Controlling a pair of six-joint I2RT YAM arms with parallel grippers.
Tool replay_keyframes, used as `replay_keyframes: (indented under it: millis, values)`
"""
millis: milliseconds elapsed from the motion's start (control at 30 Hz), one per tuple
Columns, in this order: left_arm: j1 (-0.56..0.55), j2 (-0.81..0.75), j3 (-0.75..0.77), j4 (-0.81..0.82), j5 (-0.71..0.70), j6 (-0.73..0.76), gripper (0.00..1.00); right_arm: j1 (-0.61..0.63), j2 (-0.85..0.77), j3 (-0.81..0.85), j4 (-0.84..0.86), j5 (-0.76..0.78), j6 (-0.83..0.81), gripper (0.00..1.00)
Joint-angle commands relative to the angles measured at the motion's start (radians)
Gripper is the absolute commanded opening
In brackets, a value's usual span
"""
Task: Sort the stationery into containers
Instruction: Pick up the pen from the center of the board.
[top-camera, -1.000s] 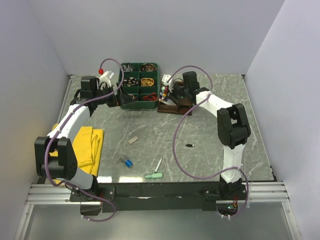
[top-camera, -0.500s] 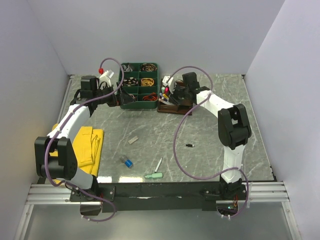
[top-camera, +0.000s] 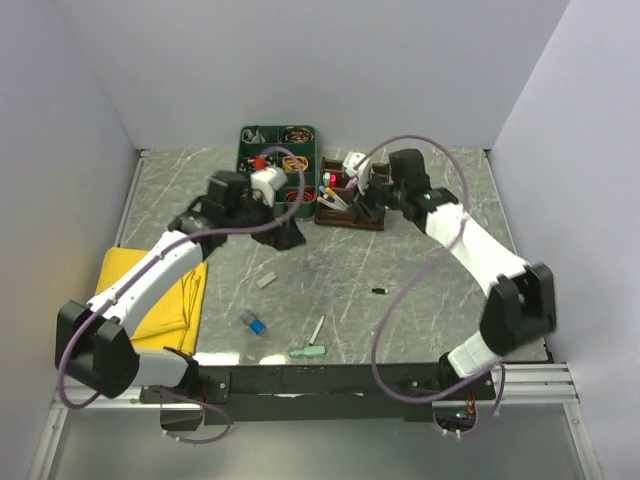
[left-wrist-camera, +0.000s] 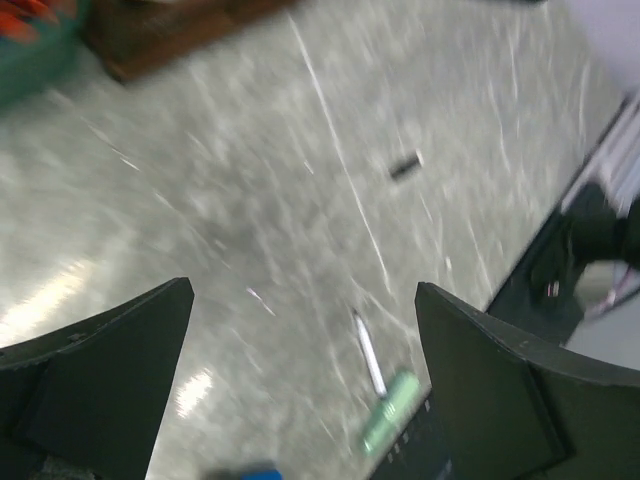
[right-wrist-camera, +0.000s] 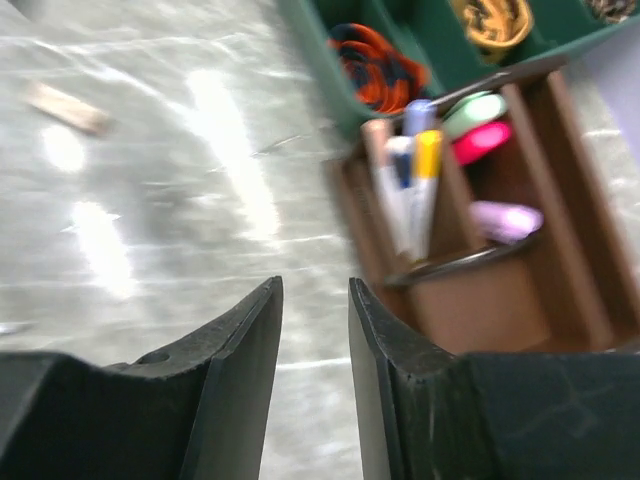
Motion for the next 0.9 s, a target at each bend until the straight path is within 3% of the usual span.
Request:
replay_keyframes:
  millis: [0,200,500,867]
  values:
    - [-0.133,-0.015,-0.065,-0.107,-0.238,0.013,1.0,0.017,-0.183,-0.17,0.0,0.029,0.182,0.41]
    - [-0.286,0.055,-0.117,-0.161,-0.317,-0.102,0.88,0.017,-0.413,-0.402,-0.01,0.11,0.098,0.41]
    - [-0.481,0.131,-0.194,-0.173,-0.269,-0.23,0.51,-0.035,-0.661,-0.537,0.011,0.225,0.105,0.41]
    - [-0.586,0.281,-0.137,-0.168,-0.361,-0.279,0.53,-0.058,-0.795,-0.586,0.04,0.289,0.125,0.41]
